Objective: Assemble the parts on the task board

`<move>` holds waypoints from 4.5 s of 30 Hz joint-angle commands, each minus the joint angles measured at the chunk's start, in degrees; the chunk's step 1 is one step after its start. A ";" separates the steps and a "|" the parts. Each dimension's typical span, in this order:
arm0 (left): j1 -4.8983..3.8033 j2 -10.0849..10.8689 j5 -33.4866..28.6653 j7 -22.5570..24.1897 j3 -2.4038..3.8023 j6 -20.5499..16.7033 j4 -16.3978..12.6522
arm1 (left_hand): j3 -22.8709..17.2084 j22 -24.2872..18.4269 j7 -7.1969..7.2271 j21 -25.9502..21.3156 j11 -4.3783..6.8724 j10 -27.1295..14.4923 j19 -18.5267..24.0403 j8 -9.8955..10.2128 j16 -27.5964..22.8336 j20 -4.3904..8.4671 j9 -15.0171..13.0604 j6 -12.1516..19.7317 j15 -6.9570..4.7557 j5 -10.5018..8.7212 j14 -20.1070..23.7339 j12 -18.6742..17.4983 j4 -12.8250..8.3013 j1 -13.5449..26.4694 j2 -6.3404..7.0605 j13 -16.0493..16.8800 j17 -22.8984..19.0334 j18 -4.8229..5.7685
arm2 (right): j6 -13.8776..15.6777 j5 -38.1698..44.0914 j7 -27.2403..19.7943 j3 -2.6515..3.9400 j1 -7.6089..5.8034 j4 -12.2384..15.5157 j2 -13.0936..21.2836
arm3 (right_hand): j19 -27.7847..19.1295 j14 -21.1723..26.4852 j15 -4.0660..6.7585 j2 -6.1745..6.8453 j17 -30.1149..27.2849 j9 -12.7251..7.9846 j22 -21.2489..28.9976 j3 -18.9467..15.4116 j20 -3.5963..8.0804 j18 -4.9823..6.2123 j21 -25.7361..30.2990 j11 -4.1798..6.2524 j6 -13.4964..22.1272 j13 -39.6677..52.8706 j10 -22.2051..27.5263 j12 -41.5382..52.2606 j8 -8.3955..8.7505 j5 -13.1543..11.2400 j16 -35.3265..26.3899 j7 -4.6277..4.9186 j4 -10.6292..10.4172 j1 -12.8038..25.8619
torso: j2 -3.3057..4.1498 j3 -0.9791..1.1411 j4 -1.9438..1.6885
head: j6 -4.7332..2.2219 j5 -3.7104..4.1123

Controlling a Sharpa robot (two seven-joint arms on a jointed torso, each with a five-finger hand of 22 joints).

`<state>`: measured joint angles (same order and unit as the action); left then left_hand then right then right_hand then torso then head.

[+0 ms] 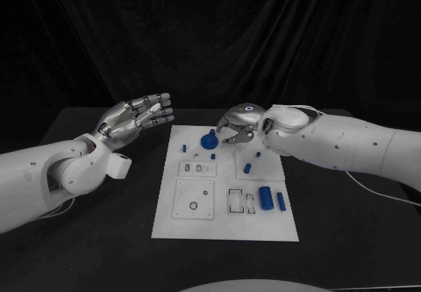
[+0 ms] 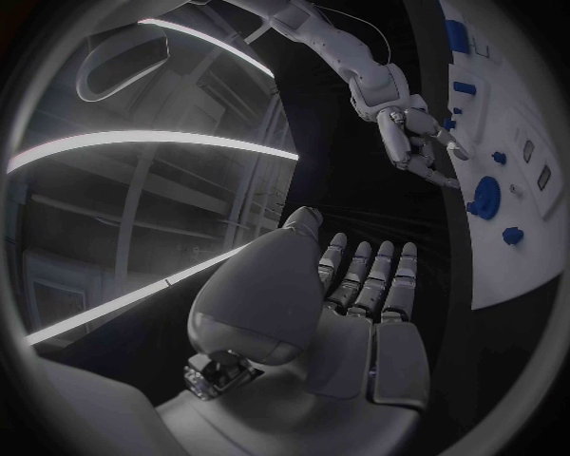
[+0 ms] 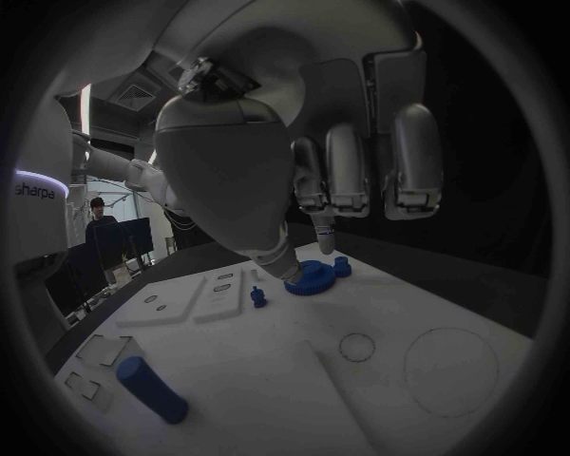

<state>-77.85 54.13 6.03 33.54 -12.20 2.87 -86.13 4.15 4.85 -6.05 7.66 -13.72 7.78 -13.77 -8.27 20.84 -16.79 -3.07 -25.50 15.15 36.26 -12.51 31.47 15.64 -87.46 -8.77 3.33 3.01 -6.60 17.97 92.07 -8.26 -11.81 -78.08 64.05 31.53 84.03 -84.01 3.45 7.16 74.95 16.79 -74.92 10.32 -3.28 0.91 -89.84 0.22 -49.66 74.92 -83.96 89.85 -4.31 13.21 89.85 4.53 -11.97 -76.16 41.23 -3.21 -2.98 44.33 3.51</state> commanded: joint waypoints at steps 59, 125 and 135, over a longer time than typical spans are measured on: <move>1.28 -0.09 -0.16 4.39 0.04 0.25 0.93 | 9.91 -2.94 6.50 -3.29 4.59 -6.95 7.79 6.98 -12.16 -0.06 1.73 16.12 -2.71 -12.72 10.16 -16.25 1.11 10.91 -4.61 -1.49 -1.61 2.89 | 10.74 -22.24 -16.08 0.01 7.28 -3.22 15.31 | 5.97 -5.99 0.50 2.52 15.05 -2.41 -15.08 -1.96 0.85 -0.91 -0.16 0.41 -0.61 15.08 -6.04 0.15 -0.15 -2.78 0.15 -0.02 -4.66 -1.84 | -0.12 0.50 1.39 | -1.42 0.44; 1.55 -0.26 -0.16 2.68 0.04 2.98 1.25 | 9.12 -3.42 5.62 -4.15 2.59 -6.59 9.53 6.73 -12.91 -0.10 1.52 14.27 -2.82 -10.23 10.77 -15.10 0.46 5.70 -4.27 -1.32 -1.65 2.85 | 8.20 -22.25 -10.73 0.02 8.70 -6.47 12.16 | 5.97 -5.99 -0.08 1.04 15.05 -0.59 -15.08 -1.76 0.27 -0.91 -0.16 -0.23 -3.53 15.08 -6.04 0.15 -5.35 2.50 0.15 0.67 -4.43 -3.02 | -0.22 0.51 1.37 | -0.21 0.39; 1.64 -0.43 -0.16 2.46 0.04 3.31 1.50 | 8.62 -3.41 5.56 -4.08 2.39 -6.57 9.50 6.75 -12.77 -0.10 1.53 14.31 -2.78 -9.20 10.73 -14.91 0.11 4.56 -4.27 -1.31 -1.63 2.83 | 7.88 -22.25 -10.67 0.02 8.78 -6.86 11.70 | 5.97 -5.99 0.06 0.50 15.05 0.48 -15.08 -1.46 0.36 -0.91 -0.16 -0.05 -4.31 15.08 -6.04 0.15 -7.21 4.58 0.15 0.43 -4.18 -3.56 | -0.23 0.51 1.36 | -0.07 0.44</move>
<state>-76.30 53.83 6.03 35.53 -12.22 5.27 -84.58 13.09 1.49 -0.33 3.66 -11.07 1.22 -4.56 -1.61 7.75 -16.98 -1.49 -10.98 11.99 26.74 -1.76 16.26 15.71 -82.38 -13.04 1.93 1.33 -4.81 26.47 69.81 -20.06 -11.81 -69.48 57.28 43.25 84.03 -84.00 3.73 8.17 74.91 17.15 -74.93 8.66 -2.46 0.91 -89.84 0.40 -53.77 74.92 -83.93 89.85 -11.28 17.46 89.85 5.01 -16.33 -79.73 41.01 -2.70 -1.63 44.21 3.93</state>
